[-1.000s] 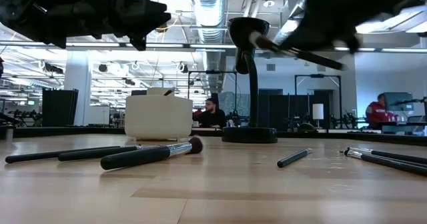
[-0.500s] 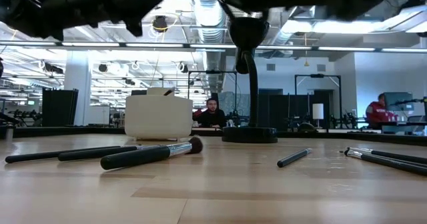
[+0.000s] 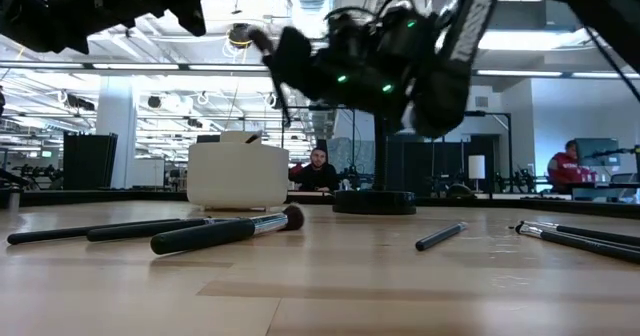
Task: Put items in baskets/containers
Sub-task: Put the highlighter brush into the organizer, then put the eyeshadow brush into the organizer
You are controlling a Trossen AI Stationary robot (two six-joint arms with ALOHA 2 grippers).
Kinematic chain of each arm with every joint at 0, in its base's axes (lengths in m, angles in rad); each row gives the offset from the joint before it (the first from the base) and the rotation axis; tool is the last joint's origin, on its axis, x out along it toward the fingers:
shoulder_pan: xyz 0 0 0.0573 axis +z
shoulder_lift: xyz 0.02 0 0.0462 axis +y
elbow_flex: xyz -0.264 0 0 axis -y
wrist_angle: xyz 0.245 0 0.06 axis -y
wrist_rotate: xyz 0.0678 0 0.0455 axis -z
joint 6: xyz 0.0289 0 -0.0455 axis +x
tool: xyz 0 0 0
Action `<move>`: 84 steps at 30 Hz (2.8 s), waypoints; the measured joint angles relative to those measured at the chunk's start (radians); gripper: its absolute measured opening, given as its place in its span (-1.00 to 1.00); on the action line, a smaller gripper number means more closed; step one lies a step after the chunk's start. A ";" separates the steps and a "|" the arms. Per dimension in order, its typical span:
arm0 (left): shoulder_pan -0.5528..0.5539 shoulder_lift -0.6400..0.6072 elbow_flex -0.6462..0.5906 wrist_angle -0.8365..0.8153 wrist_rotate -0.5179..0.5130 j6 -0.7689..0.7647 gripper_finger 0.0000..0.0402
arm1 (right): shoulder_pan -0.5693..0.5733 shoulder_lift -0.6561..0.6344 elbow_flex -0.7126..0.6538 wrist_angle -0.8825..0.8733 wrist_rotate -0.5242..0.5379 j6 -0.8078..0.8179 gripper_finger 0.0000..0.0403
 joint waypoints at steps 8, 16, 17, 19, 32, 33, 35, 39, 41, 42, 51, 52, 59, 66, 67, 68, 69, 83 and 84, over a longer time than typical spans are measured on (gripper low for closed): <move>-0.002 0.000 -0.018 0.003 0.000 -0.028 -0.45 | 0.000 0.142 0.148 -0.002 0.000 -0.082 -0.76; -0.003 0.000 -0.030 0.003 0.000 -0.059 -0.45 | -0.034 0.232 0.190 -0.002 0.001 0.013 -0.76; -0.002 0.000 -0.030 0.003 0.000 -0.067 -0.45 | -0.038 0.234 0.190 -0.001 0.001 0.026 -0.76; -0.002 0.000 -0.030 0.003 0.000 -0.075 -0.45 | -0.042 0.243 0.190 0.002 0.002 0.033 -0.75; -0.002 0.000 -0.030 0.000 0.000 -0.077 -0.45 | -0.036 0.244 0.190 -0.005 0.003 0.047 -0.22; -0.002 0.000 -0.030 0.000 0.000 -0.077 -0.45 | -0.034 0.244 0.190 -0.001 0.003 0.032 -0.19; -0.003 0.000 -0.030 -0.001 0.000 -0.077 -0.45 | -0.028 0.239 0.190 -0.004 0.003 -0.003 -0.12; -0.003 0.000 -0.030 -0.005 0.000 -0.077 -0.45 | -0.007 0.209 0.190 -0.005 0.003 -0.017 -0.03; -0.003 0.000 -0.030 -0.008 0.000 -0.078 -0.45 | 0.005 0.190 0.190 -0.017 0.002 -0.018 0.02; -0.003 0.000 -0.030 -0.011 0.000 -0.079 -0.45 | 0.010 0.176 0.190 -0.033 0.001 -0.018 0.04; -0.028 0.000 -0.029 -0.016 -0.001 -0.080 -0.45 | 0.018 -0.009 0.188 -0.561 0.159 -0.020 0.12; -0.032 0.000 -0.029 -0.016 0.000 -0.075 -0.45 | 0.021 -0.039 0.188 -0.618 0.161 -0.044 0.12; -0.039 0.000 -0.029 -0.016 0.000 -0.074 -0.45 | 0.095 -0.307 0.188 -0.989 0.311 -0.197 0.12; -0.039 0.000 -0.029 -0.019 -0.001 -0.074 -0.45 | 0.252 -0.619 0.189 -1.493 0.596 -0.115 0.12; -0.039 0.000 -0.029 -0.020 -0.001 -0.074 -0.45 | 0.276 -0.659 0.190 -1.592 0.621 -0.032 0.12; -0.039 0.000 -0.029 -0.020 -0.001 -0.074 -0.45 | 0.298 -0.696 0.190 -1.698 0.631 0.067 0.12; -0.039 0.000 -0.029 -0.022 -0.001 -0.074 -0.45 | 0.320 -0.726 0.190 -1.812 0.629 0.183 0.12; -0.038 0.000 -0.028 -0.026 -0.001 -0.074 -0.45 | 0.723 -0.609 0.190 -2.716 0.631 1.514 0.12; -0.038 0.000 -0.028 -0.026 -0.002 -0.074 -0.45 | 0.741 -0.578 0.190 -2.730 0.631 1.554 0.12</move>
